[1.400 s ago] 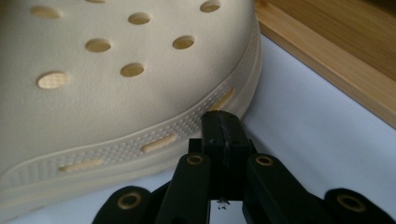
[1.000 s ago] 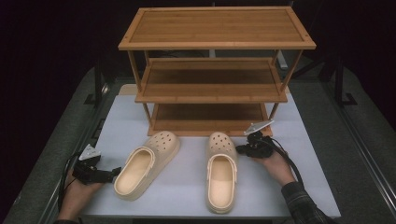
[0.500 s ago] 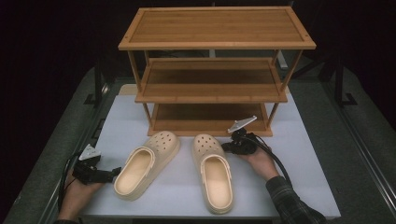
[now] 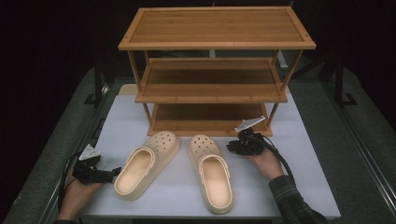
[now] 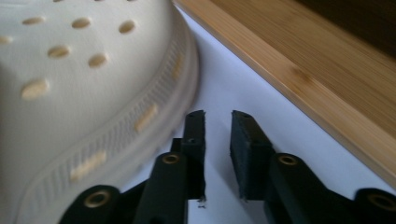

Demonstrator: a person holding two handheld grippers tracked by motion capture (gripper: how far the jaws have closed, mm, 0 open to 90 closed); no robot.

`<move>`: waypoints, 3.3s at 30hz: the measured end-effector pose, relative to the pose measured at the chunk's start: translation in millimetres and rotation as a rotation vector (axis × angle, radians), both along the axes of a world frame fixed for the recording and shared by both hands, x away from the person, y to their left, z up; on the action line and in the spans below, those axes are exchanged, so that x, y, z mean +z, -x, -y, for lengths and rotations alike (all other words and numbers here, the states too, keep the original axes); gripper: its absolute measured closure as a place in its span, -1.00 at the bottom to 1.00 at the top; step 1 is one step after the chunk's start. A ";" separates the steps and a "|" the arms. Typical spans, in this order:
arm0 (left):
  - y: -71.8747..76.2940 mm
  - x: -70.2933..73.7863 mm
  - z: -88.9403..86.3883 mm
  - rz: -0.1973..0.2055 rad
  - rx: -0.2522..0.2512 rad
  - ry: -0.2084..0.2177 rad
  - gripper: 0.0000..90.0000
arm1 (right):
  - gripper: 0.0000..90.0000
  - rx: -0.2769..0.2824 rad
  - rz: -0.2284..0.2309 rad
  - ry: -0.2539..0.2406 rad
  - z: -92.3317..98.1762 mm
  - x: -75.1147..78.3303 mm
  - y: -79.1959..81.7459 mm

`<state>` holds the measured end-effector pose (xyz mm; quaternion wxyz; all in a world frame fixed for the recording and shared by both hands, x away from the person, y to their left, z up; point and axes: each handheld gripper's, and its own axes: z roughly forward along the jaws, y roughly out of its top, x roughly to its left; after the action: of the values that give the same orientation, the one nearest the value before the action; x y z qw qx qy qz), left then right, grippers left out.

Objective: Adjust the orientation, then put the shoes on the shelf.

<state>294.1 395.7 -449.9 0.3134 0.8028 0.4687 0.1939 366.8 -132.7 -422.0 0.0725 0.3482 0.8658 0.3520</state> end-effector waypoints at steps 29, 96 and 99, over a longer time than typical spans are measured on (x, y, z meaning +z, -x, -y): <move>8.5 33.2 -0.9 0.038 -0.044 0.063 -1.00 | -0.19 -0.111 0.014 -0.089 71.0 11.4 69.5; -26.0 51.9 87.6 0.077 -0.314 0.053 0.36 | 0.23 0.044 0.033 -0.109 -32.6 21.8 62.9; -23.8 53.4 89.3 0.098 -0.312 0.019 0.46 | 0.39 0.049 0.064 -0.093 -32.9 23.7 64.9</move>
<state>317.9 306.4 -396.5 0.3696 0.8526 0.3242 0.1772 301.9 -99.7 -398.4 0.0750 0.3183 0.8540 0.4046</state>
